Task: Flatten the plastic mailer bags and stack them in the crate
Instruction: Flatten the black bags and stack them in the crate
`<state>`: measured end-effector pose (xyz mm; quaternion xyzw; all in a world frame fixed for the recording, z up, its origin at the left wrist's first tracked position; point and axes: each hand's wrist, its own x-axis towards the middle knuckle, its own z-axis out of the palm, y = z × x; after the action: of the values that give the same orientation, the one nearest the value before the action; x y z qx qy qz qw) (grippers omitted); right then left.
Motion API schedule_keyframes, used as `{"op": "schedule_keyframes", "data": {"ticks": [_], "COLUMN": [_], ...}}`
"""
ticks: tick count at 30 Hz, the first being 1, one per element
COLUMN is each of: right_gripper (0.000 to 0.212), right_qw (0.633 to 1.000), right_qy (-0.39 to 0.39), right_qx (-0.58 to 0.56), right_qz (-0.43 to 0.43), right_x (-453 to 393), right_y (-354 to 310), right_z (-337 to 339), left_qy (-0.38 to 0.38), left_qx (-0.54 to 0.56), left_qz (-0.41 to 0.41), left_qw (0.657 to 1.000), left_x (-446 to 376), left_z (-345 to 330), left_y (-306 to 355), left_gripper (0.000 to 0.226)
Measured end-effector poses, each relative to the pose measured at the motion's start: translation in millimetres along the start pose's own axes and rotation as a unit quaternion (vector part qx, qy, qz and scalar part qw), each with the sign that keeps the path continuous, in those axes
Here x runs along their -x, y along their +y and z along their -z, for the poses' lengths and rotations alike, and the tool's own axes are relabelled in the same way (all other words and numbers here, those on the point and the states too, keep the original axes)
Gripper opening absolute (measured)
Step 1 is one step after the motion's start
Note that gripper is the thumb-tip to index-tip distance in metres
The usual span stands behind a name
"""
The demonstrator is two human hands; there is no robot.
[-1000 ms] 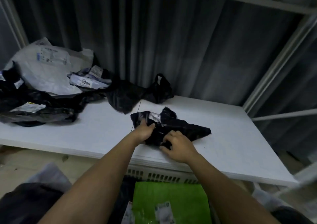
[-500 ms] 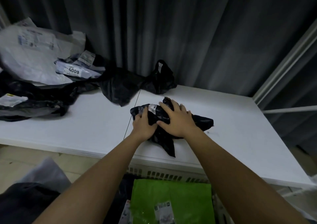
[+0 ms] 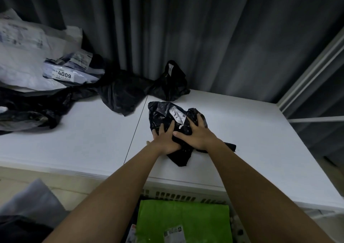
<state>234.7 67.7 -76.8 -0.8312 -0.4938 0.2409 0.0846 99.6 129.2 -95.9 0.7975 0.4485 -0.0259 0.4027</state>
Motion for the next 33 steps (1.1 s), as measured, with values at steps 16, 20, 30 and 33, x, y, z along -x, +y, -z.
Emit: {"op": "schedule_keyframes", "data": {"ticks": [16,20,30,33], "right_gripper": [0.051,0.054,0.116,0.102], "right_qw": [0.993,0.988,0.989,0.998], "right_qy": [0.090,0.097,-0.060,0.004], "right_qx": [-0.052,-0.111,-0.129,-0.037], "right_qz": [0.052,0.043,-0.045,-0.052], "right_x": [42,57,83,85], "right_y": [14,12,-10,-28], "right_z": [2,10,30,40], "left_qy": [0.064,0.010,-0.095,-0.047], "left_qx": [-0.107,-0.137,-0.281,-0.245], "left_qz": [-0.084,-0.069,0.048,0.053], "left_qw": [0.989,0.988,0.954,0.967], "left_x": [30,56,83,84], "left_z": [11,34,54,54], "left_y": [-13,-20,-22,-8], "left_gripper": [0.081,0.077,0.077,0.074]}}
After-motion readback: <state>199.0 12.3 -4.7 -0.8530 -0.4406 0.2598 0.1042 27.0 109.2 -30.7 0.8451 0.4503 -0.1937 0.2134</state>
